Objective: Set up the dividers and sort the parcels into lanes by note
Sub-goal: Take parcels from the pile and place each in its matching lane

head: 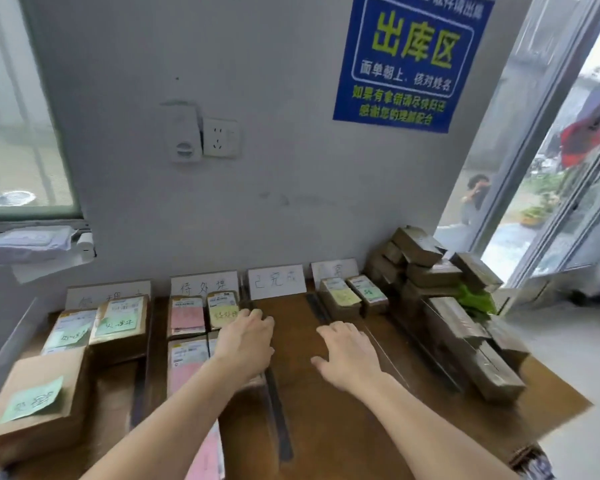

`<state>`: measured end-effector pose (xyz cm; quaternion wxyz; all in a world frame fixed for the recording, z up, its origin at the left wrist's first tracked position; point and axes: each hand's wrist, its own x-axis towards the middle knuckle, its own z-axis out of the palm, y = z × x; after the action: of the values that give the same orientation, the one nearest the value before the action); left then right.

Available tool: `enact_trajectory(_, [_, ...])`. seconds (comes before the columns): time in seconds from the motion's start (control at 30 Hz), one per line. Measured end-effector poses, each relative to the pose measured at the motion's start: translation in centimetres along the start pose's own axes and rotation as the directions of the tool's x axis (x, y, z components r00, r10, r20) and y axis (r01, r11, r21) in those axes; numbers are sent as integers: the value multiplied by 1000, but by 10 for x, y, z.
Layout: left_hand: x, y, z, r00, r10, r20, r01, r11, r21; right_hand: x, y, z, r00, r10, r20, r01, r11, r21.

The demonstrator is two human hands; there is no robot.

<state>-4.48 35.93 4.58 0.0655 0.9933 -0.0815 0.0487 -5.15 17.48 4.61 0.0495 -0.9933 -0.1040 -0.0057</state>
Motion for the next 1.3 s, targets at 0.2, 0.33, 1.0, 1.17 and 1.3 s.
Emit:
enact_trajectory(0.2, [16,99,15,996,85,-8,-85,996,-13,-37,97,-16,993,104,-54,-105,994,-16])
enact_trajectory(0.33, [26,159,26,988,157,7,-157,987,-36,-56,158,-19,984,170,-49,-172,985,-22])
enact_trajectory(1.0, [186,387,98,916,374,144,-363,927,-98,-46,395,15,868,487,97,-491,871,16])
enact_trajectory(1.17, [234,424,125,911,353,215,-327,934,-145,-29,435,37,831,517,208,-527,850,-7])
enact_trajectory(1.3, [257,443,147,918,262,297,-232,964,-134,-18,451,59,801,522,294,-549,836,10])
